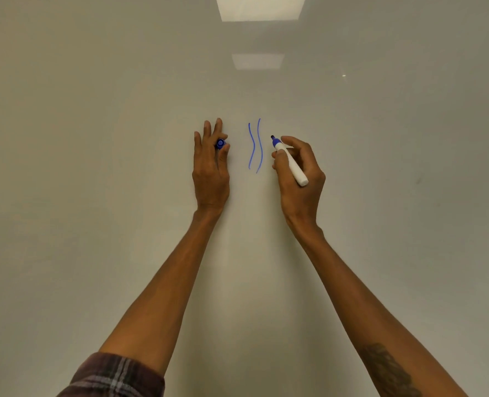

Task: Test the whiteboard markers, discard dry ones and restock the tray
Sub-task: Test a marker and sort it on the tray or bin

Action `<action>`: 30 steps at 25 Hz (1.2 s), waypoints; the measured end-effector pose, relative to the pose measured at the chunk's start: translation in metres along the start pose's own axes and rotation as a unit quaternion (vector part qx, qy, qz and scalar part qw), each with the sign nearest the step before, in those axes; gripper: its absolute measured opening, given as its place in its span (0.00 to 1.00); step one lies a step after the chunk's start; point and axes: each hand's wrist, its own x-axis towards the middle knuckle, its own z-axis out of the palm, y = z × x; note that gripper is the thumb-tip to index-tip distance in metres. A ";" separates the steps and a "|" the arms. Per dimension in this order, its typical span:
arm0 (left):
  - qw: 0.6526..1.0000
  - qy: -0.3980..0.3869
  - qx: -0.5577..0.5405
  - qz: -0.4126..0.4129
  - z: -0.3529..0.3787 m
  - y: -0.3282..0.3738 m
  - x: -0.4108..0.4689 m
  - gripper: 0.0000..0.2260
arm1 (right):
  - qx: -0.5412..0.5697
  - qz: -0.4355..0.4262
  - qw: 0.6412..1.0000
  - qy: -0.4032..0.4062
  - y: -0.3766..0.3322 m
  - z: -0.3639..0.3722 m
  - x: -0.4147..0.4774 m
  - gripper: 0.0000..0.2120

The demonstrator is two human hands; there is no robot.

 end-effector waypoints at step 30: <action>0.994 0.025 0.052 0.090 0.000 -0.006 -0.002 0.14 | -0.212 -0.119 0.970 0.019 0.039 -0.017 -0.019 0.11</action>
